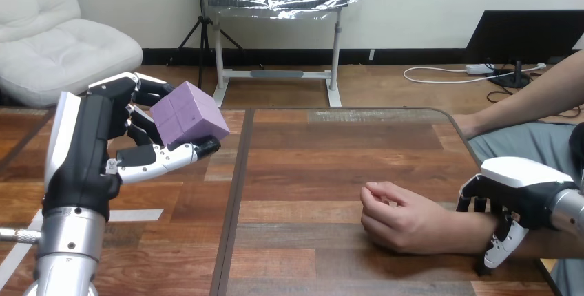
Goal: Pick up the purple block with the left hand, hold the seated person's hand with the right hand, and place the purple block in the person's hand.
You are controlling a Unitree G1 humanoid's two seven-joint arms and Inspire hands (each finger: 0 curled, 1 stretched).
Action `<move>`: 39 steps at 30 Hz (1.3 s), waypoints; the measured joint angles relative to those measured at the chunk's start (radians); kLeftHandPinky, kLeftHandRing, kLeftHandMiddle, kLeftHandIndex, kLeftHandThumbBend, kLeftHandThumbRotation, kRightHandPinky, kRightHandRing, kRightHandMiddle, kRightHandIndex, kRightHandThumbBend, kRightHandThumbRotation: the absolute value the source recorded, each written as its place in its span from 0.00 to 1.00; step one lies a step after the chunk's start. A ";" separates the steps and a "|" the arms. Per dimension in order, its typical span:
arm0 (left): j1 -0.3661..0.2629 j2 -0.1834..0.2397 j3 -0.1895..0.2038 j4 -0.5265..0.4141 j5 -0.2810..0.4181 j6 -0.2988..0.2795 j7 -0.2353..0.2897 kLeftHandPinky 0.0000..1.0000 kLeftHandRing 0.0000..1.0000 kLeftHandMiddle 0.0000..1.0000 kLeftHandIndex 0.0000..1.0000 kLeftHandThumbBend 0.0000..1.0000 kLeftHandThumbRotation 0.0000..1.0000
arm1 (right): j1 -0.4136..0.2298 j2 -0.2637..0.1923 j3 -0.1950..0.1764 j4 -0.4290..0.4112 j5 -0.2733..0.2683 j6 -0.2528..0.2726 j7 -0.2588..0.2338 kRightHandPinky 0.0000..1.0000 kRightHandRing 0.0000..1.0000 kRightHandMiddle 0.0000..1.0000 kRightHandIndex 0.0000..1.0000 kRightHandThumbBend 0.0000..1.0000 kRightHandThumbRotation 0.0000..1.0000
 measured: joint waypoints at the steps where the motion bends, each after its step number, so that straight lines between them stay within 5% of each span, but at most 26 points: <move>1: 0.000 0.000 0.000 0.000 -0.001 -0.001 0.000 0.25 0.32 0.37 0.41 0.55 0.00 | 0.000 0.000 0.000 0.000 0.001 0.001 0.001 0.32 0.41 0.52 0.60 1.00 0.01; 4: 0.000 0.000 0.001 0.002 -0.006 -0.004 -0.001 0.25 0.31 0.37 0.41 0.55 0.00 | 0.000 0.001 0.000 0.000 0.005 0.003 0.001 0.27 0.36 0.47 0.60 1.00 0.01; 19: -0.007 0.000 0.006 0.031 -0.021 -0.020 -0.001 0.25 0.32 0.37 0.41 0.56 0.00 | 0.004 0.002 -0.004 0.000 0.043 0.005 0.006 0.30 0.40 0.50 0.59 0.97 0.00; 28: -0.027 -0.015 0.006 0.080 -0.037 -0.022 0.002 0.26 0.32 0.37 0.41 0.56 0.00 | 0.004 0.002 -0.011 -0.001 0.078 0.007 0.024 0.41 0.50 0.57 0.61 0.93 0.00; 39: -0.053 -0.055 -0.009 0.165 -0.045 -0.035 0.003 0.27 0.32 0.38 0.43 0.56 0.00 | 0.005 0.002 -0.015 -0.004 0.120 0.004 0.025 0.43 0.50 0.57 0.61 0.92 0.00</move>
